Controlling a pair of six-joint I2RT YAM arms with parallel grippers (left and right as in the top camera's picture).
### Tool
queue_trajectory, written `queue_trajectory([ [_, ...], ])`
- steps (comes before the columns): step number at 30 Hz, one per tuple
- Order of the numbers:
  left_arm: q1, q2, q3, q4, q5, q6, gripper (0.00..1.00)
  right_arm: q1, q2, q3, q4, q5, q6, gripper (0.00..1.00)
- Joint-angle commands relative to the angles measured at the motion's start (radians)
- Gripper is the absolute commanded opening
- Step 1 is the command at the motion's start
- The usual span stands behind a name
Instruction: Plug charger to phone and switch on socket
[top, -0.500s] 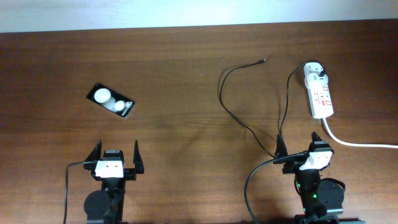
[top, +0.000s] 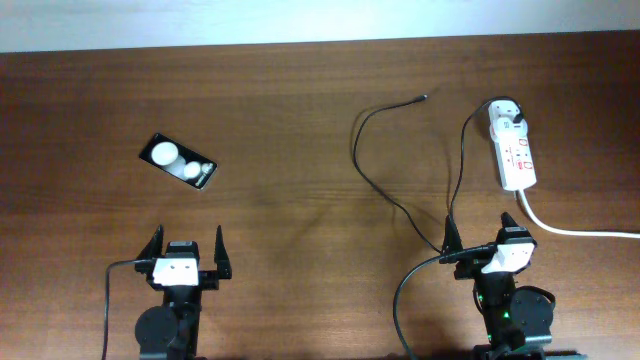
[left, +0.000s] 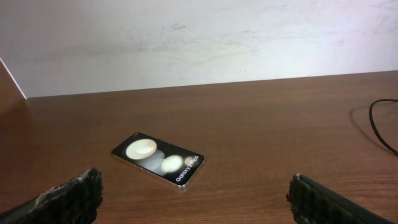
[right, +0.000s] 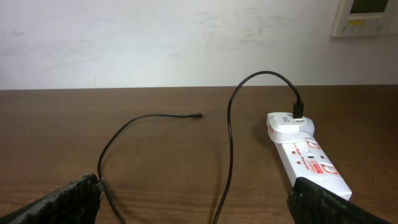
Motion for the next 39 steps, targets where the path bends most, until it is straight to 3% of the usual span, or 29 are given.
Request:
queue_trajectory([
  [1, 0.007, -0.010, -0.006, -0.001, 0.014, 0.013, 0.99, 0.009, -0.009, -0.010, 0.002, 0.009, -0.004, 0.99],
  [25, 0.007, -0.010, -0.006, 0.005, 0.018, 0.013, 0.99, 0.009, -0.009, -0.010, 0.002, 0.009, -0.004, 0.99],
  [29, 0.006, -0.010, -0.005, 0.073, 0.109, 0.011, 0.99, 0.009, -0.009, -0.010, 0.002, 0.009, -0.004, 0.99],
  [32, 0.006, -0.010, 0.030, 0.182, 0.127, -0.160, 0.99, 0.009, -0.009, -0.010, 0.002, 0.009, -0.004, 0.99],
  [39, 0.006, 0.050, 0.280, 0.124, 0.123, -0.192, 0.99, 0.009, -0.009, -0.010, 0.002, 0.009, -0.004, 0.99],
])
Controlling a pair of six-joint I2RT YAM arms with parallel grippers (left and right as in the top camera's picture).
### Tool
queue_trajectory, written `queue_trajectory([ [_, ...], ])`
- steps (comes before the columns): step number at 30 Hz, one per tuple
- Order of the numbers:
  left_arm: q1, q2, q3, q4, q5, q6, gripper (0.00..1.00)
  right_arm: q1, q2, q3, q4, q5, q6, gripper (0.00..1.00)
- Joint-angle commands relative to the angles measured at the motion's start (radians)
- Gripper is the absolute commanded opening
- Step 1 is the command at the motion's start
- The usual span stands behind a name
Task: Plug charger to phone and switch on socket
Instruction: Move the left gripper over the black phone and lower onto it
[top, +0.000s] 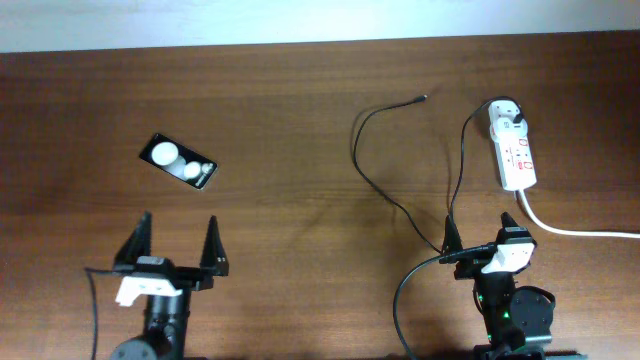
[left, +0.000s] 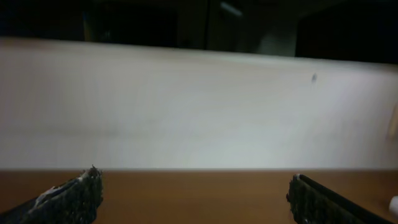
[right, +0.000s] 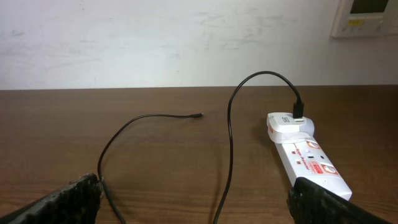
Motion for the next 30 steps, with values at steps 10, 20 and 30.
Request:
queue_trajectory([
  [10, 0.006, 0.649, 0.718, -0.578, 0.008, -0.024, 0.99, 0.009, -0.009, -0.010, 0.002, 0.009, -0.004, 0.99],
  [20, 0.006, 1.097, 1.071, -1.095, 0.410, -0.024, 0.99, 0.009, -0.009, -0.010, 0.002, 0.009, -0.004, 0.99],
  [30, -0.006, 1.255, 1.111, -1.109, -0.216, -0.479, 1.00, 0.009, -0.009, -0.010, 0.002, 0.009, -0.004, 0.99],
])
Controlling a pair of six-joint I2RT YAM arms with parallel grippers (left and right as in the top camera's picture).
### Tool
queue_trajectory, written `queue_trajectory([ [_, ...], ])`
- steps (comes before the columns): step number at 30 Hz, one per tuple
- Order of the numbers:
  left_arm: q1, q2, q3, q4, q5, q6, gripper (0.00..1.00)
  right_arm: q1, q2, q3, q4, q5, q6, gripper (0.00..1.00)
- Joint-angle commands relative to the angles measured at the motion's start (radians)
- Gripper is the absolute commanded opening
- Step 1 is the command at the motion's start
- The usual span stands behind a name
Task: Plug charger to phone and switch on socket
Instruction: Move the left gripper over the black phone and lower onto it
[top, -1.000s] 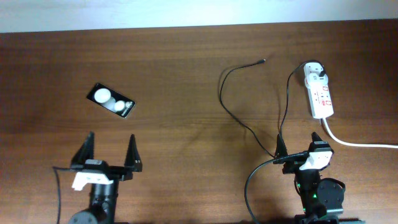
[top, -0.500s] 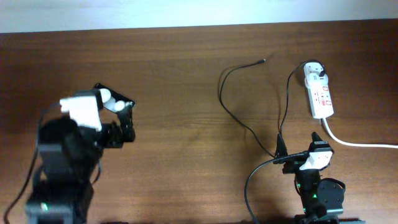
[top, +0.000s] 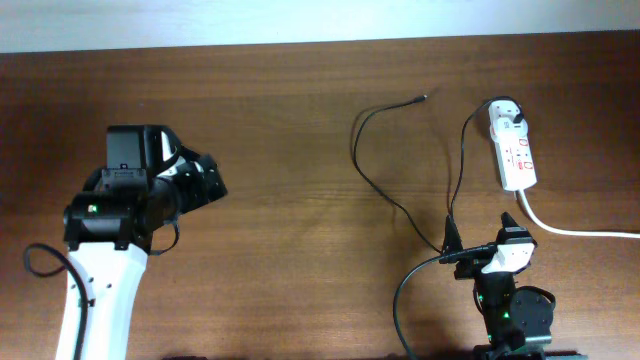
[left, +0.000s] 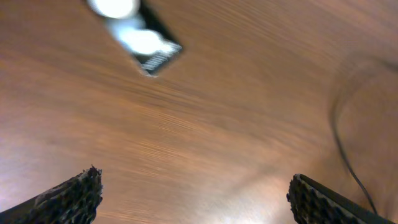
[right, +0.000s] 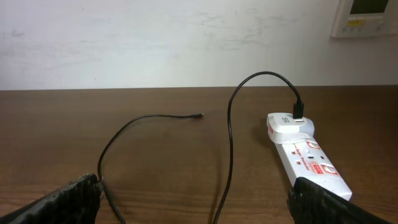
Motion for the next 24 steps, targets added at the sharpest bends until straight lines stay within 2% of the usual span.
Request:
queue_trajectory([
  [1, -0.004, 0.057, 0.081, -0.002, -0.187, -0.163, 1.00, 0.009, -0.008, -0.009, 0.000, 0.008, -0.005, 0.99],
  [3, -0.004, 0.128, 0.160, -0.020, -0.198, -0.187, 1.00, 0.009, -0.008, -0.009, 0.000, 0.008, -0.004, 0.99],
  [8, -0.004, 0.393, 0.399, -0.089, -0.255, -0.336, 0.99, 0.009, -0.008, -0.009, -0.001, 0.008, -0.004, 0.99],
  [10, -0.004, 0.489, 0.417, -0.087, -0.280, -0.495, 0.99, 0.009, -0.008, -0.009, -0.001, 0.008, -0.005, 0.99],
  [12, -0.004, 0.552, 0.417, -0.077, -0.309, -0.584, 0.99, 0.009, -0.008, -0.009, -0.001, 0.008, -0.004, 0.99],
  [24, -0.003, 0.889, 0.417, 0.055, -0.399, -0.604, 0.99, 0.009, -0.008, -0.009, -0.001, 0.008, -0.004, 0.99],
])
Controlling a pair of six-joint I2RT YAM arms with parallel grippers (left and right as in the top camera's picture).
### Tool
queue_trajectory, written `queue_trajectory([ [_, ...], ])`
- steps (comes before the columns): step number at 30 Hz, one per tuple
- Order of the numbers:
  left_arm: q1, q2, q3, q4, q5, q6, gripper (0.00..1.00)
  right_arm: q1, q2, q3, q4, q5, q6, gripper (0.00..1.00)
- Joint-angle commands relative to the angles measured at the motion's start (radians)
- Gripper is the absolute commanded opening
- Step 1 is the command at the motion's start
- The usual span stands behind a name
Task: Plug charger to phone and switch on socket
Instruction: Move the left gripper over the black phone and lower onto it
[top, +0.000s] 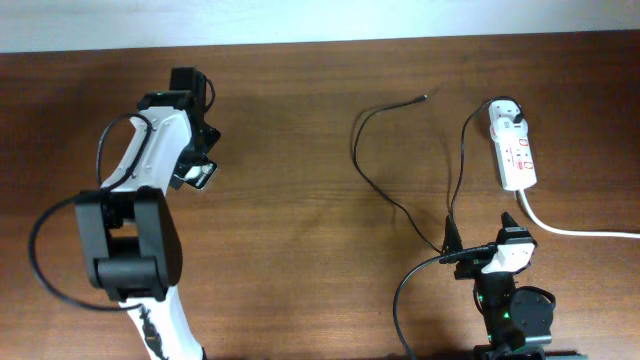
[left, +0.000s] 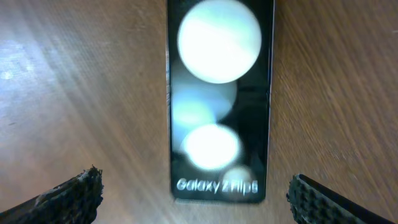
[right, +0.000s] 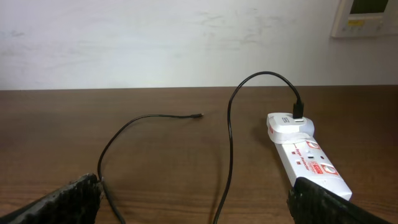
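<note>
The black Galaxy Z Flip phone (left: 217, 99) lies flat on the table, bright reflections on its face. My left gripper (left: 194, 182) hangs directly above it, open, one finger on each side. In the overhead view the left gripper (top: 192, 165) covers most of the phone (top: 203, 178). The black charger cable (top: 365, 170) ends in a free plug tip (top: 422, 97). Its other end runs to the adapter (top: 507, 115) in the white power strip (top: 515, 155). My right gripper (top: 480, 228) rests open at the front edge. It faces the cable tip (right: 198, 115) and the strip (right: 308, 155).
The strip's thick white cord (top: 580, 232) runs off to the right edge. The black cable loops across the table in front of the right gripper (right: 196, 183). A white wall borders the far side of the table.
The left arm has reached further back and turned. Its open gripper now points straight down over the phone, which fills the middle of the left wrist view instead of its top-left corner.
Both grippers first rested open at the front edge, the phone lying far ahead of the left one. Then the left arm was raised, facing the wall, later over the table near the phone, and now stands above it. The right arm, cable and strip have stayed put.
</note>
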Motion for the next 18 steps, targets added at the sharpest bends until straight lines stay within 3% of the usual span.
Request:
queue_trajectory([
  [1, -0.003, 0.057, 0.018, 0.032, -0.037, -0.017, 0.99, 0.009, -0.008, -0.009, 0.000, 0.008, -0.004, 0.99],
  [6, -0.002, 0.094, 0.018, 0.080, -0.124, -0.017, 0.99, 0.009, -0.008, -0.009, 0.000, 0.008, -0.004, 0.99],
  [13, 0.012, 0.132, 0.014, 0.204, -0.123, -0.016, 0.99, 0.009, -0.008, -0.009, 0.000, 0.008, -0.004, 0.99],
  [18, 0.024, 0.148, 0.010, 0.208, -0.130, -0.016, 0.99, 0.009, -0.008, -0.009, 0.000, 0.008, -0.004, 0.99],
])
